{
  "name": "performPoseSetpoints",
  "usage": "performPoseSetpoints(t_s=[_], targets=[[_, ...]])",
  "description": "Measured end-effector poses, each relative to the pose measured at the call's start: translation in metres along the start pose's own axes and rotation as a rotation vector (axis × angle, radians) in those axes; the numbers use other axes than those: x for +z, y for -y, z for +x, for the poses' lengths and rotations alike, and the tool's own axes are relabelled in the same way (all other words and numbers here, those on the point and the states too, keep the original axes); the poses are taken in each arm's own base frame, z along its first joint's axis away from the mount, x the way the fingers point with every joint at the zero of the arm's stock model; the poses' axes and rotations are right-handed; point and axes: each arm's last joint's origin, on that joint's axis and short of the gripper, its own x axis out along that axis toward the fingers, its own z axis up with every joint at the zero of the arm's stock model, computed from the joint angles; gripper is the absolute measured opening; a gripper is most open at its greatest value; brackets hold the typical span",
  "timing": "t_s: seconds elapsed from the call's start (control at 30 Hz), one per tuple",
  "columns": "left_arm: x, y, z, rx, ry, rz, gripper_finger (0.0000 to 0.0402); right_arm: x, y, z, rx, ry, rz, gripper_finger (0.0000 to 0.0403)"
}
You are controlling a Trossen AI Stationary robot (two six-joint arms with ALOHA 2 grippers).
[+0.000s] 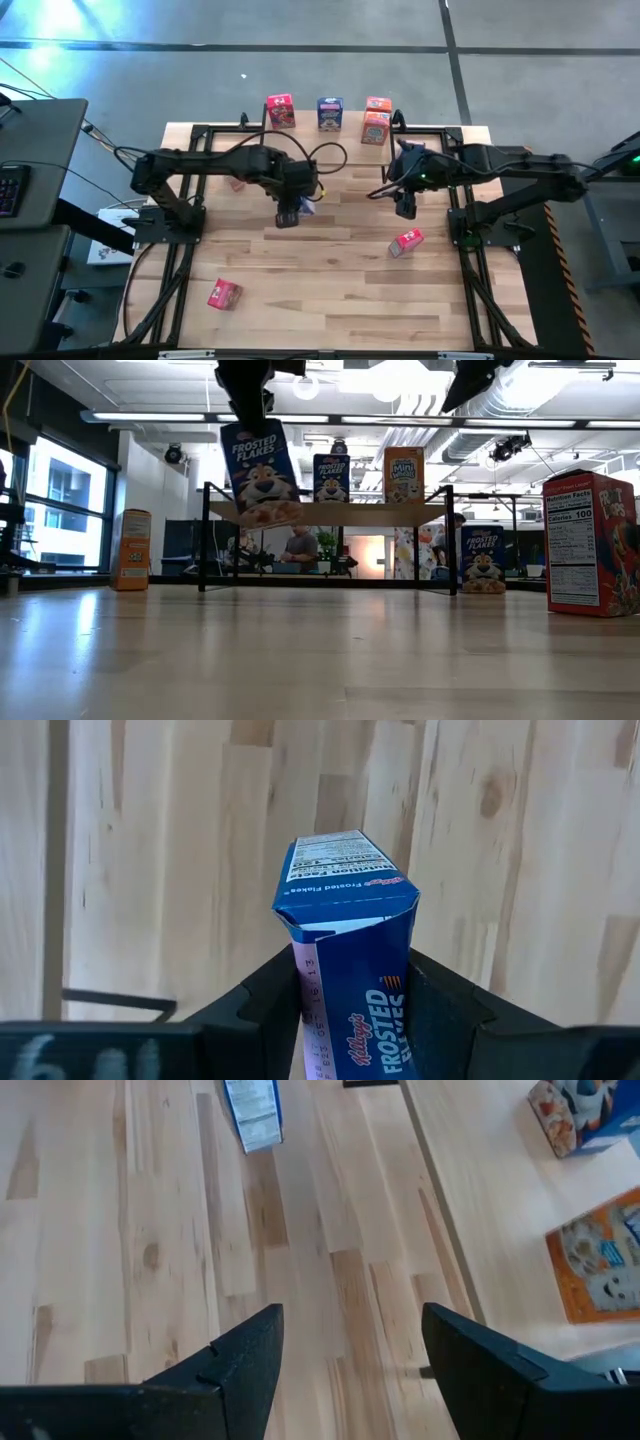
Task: Stack cereal on shelf
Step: Put the bottom blue cereal box on the shelf
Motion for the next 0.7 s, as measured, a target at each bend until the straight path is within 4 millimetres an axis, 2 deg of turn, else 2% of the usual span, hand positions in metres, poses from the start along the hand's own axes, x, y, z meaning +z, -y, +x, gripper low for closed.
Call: performPoseSetpoints(t_s=[0.3, 0.53, 0.7], targets=[[0.001, 0.003, 0.012, -0.004, -0.056, 0.101, 0.0140, 0.006, -0.001, 0.005, 0.004, 0.040, 0.034, 0.0232], [0.007, 0.007, 0.040, -0.010, -0.151, 0.115, 0.0140, 0.005, -0.001, 0.004, 0.010, 0.032, 0.034, 0.0232], [0.009, 0.009, 0.052, -0.025, -0.181, 0.117, 0.0140, 0.005, -0.001, 0.004, 0.010, 0.030, 0.032, 0.0232]])
